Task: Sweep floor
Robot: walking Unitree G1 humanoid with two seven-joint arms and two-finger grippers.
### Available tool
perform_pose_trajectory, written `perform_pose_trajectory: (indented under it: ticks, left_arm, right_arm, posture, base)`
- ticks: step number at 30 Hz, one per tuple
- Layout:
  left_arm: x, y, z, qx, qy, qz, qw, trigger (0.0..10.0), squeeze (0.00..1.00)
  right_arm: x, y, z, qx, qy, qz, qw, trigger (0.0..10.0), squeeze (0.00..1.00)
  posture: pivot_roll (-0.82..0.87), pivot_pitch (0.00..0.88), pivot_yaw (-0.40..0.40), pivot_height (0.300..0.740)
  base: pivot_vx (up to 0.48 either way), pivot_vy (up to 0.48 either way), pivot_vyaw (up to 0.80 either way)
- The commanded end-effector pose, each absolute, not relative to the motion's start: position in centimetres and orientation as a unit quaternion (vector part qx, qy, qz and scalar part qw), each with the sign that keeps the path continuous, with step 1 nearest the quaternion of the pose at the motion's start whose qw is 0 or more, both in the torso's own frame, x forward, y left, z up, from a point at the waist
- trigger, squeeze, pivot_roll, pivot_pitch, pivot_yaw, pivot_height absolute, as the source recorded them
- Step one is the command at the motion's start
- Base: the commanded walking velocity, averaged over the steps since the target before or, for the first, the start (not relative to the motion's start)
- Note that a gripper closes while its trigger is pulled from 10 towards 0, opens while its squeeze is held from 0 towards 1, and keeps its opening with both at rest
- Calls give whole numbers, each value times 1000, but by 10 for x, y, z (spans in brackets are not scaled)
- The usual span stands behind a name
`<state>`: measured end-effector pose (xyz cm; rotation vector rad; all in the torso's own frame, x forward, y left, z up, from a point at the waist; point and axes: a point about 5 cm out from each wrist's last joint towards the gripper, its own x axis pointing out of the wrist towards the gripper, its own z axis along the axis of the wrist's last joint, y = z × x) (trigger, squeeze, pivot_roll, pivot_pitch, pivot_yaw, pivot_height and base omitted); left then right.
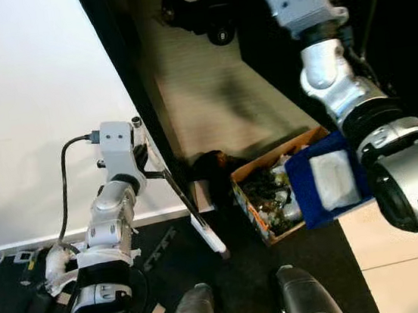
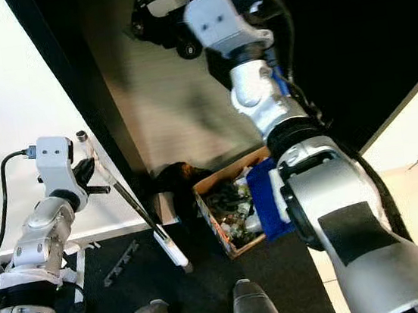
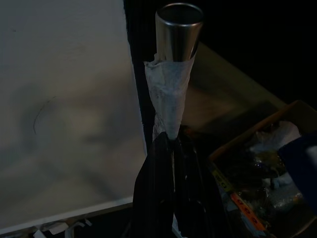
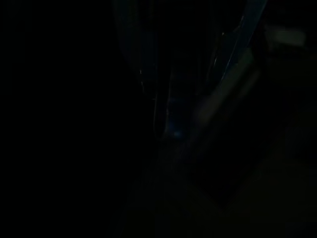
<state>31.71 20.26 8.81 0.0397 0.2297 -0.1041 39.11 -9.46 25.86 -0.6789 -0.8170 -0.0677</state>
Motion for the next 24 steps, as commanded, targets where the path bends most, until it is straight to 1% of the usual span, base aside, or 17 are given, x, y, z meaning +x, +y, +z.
perform_pose_trajectory:
  ticks: [1, 3, 4, 6, 10, 11, 13, 15, 17, 18, 19, 20, 21, 22, 23, 24]
  left_arm:
    - [317, 209, 92, 25, 102, -46, 993, 10000, 0]
    - [317, 209, 92, 26, 101, -45, 994, 10000, 0]
    - [317, 209, 92, 26, 101, -45, 994, 10000, 0]
    - [317, 210, 92, 27, 101, -44, 994, 10000, 0]
    - [317, 210, 92, 28, 101, -44, 994, 10000, 0]
    - [318, 209, 92, 28, 101, -45, 993, 10000, 0]
    - [318, 209, 92, 28, 101, -45, 993, 10000, 0]
    - [318, 209, 92, 29, 101, -46, 993, 10000, 0]
    - [318, 208, 92, 29, 101, -46, 993, 10000, 0]
    - [318, 209, 93, 29, 101, -47, 993, 10000, 0]
    - [318, 209, 93, 29, 101, -47, 993, 10000, 0]
    - [318, 210, 94, 26, 101, -48, 993, 10000, 0]
    - [318, 211, 94, 24, 100, -48, 994, 10000, 0]
    - [318, 212, 94, 23, 99, -47, 994, 10000, 0]
    - [318, 212, 94, 23, 99, -47, 994, 10000, 0]
    - [318, 213, 95, 22, 99, -46, 994, 10000, 0]
  right_arm:
    - [383, -73, 271, -349, -451, 17, 821, 10000, 0]
    - [379, -63, 269, -356, -470, 38, 807, 10000, 0]
    - [379, -63, 269, -356, -470, 38, 807, 10000, 0]
    - [374, -53, 265, -362, -489, 56, 792, 10000, 0]
    - [375, -55, 264, -361, -487, 50, 794, 10000, 0]
    - [377, -62, 264, -359, -478, 34, 801, 10000, 0]
    - [378, -65, 264, -359, -475, 29, 803, 10000, 0]
    - [381, -75, 265, -360, -466, 9, 808, 10000, 0]
    - [386, -90, 265, -358, -444, -14, 821, 10000, 0]
    - [393, -109, 267, -352, -400, -33, 846, 10000, 0]
    - [393, -109, 267, -352, -400, -33, 846, 10000, 0]
    - [402, -147, 271, -321, -325, -71, 887, 10000, 0]
    - [405, -162, 273, -300, -298, -86, 902, 10000, 0]
    - [406, -187, 282, -269, -279, -120, 914, 10000, 0]
    - [406, -187, 282, -269, -279, -120, 914, 10000, 0]
    - [405, -203, 288, -247, -270, -142, 920, 10000, 0]
  posture:
    - [2, 61, -11, 740]
    - [2, 60, -11, 740]
    - [2, 60, -11, 740]
    - [4, 59, -10, 740]
    - [5, 56, -10, 740]
    - [6, 55, -10, 740]
    - [6, 55, -10, 740]
    - [8, 54, -10, 740]
    - [12, 54, -9, 740]
    - [13, 53, -8, 740]
    - [13, 53, -8, 740]
    - [15, 53, -7, 740]
    - [15, 53, -7, 740]
    - [13, 54, -3, 740]
    - [13, 54, -3, 740]
    - [12, 53, -2, 740]
  base:
    - [0, 0, 0]
    - [0, 0, 0]
    - [0, 0, 0]
    - [0, 0, 0]
    - [0, 0, 0]
    - [0, 0, 0]
    - [0, 0, 0]
    - [0, 0, 0]
    - [0, 0, 0]
    - [0, 0, 0]
    - [0, 0, 0]
    - [0, 0, 0]
    - [0, 0, 0]
    - [0, 0, 0]
    - [0, 0, 0]
    - [0, 0, 0]
